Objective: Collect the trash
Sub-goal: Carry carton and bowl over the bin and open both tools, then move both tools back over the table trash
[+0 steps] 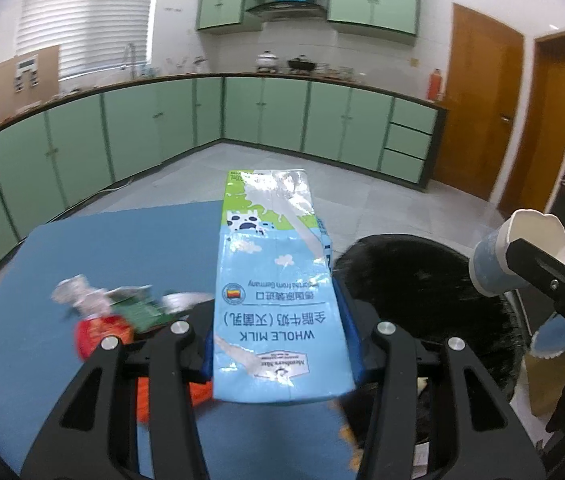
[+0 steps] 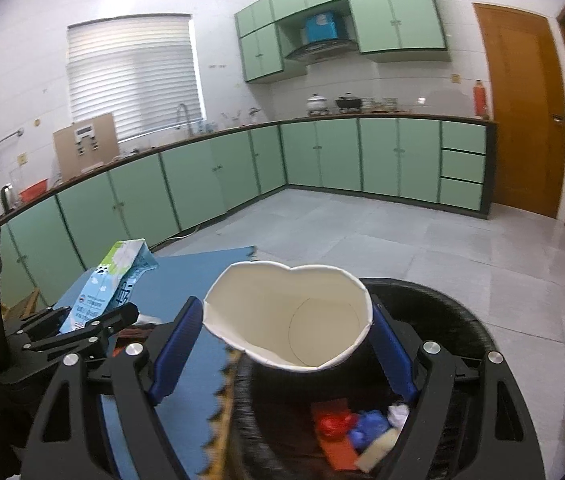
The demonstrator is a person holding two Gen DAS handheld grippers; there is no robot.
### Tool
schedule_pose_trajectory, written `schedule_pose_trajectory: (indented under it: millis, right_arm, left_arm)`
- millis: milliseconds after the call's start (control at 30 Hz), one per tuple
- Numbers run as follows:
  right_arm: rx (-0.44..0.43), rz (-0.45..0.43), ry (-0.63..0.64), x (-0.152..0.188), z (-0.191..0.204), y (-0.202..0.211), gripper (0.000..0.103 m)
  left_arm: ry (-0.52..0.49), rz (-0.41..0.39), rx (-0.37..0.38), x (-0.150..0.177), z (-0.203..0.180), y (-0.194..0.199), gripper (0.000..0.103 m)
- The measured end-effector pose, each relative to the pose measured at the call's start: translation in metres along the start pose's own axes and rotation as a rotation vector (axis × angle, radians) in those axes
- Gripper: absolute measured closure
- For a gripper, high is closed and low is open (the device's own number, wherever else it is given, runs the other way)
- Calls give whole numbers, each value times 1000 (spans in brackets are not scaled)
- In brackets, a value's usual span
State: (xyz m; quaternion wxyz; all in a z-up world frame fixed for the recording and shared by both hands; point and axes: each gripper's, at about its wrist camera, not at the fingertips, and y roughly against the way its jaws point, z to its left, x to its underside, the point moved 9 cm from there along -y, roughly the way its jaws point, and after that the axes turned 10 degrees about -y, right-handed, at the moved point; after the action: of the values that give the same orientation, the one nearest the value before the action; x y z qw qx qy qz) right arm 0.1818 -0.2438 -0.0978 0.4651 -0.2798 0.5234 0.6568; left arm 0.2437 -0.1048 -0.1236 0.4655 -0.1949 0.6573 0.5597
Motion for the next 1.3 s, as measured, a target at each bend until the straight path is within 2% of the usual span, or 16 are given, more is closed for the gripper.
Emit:
schedule_pose_trajectory:
  millis: [300, 533, 733, 900, 967, 1000, 1033, 1100, 1300]
  right_arm:
    - [76, -15, -24, -13, -64, 3, 23]
    - [110, 7, -70, -12, -107, -8, 23]
    - [146, 28, -89, -7, -136, -21, 23]
    - [168, 52, -109, -1, -156, -31, 19]
    - [182, 57, -116, 1, -164, -33, 18]
    - [186, 60, -121, 3, -165, -34, 17]
    - [192, 60, -127, 4, -169, -34, 15]
    - [209, 58, -145, 6, -175, -32, 9]
    - [220, 55, -168, 8, -172, -24, 6]
  left_arm:
    - [-55, -3, 97, -17, -66, -39, 57]
    - [-85, 21, 144, -13, -111, -74, 57]
    - [-114, 47, 164, -7, -135, -96, 57]
    - [-130, 68, 198, -6, -148, -108, 56]
    - [-130, 66, 214, -7, -149, -109, 49]
    - [-133, 63, 216, -8, -150, -108, 41]
    - [-139, 55, 212, -8, -149, -106, 37]
    - [-149, 52, 210, -7, -146, -104, 37]
    - [-125, 44, 182, -7, -123, -91, 34]
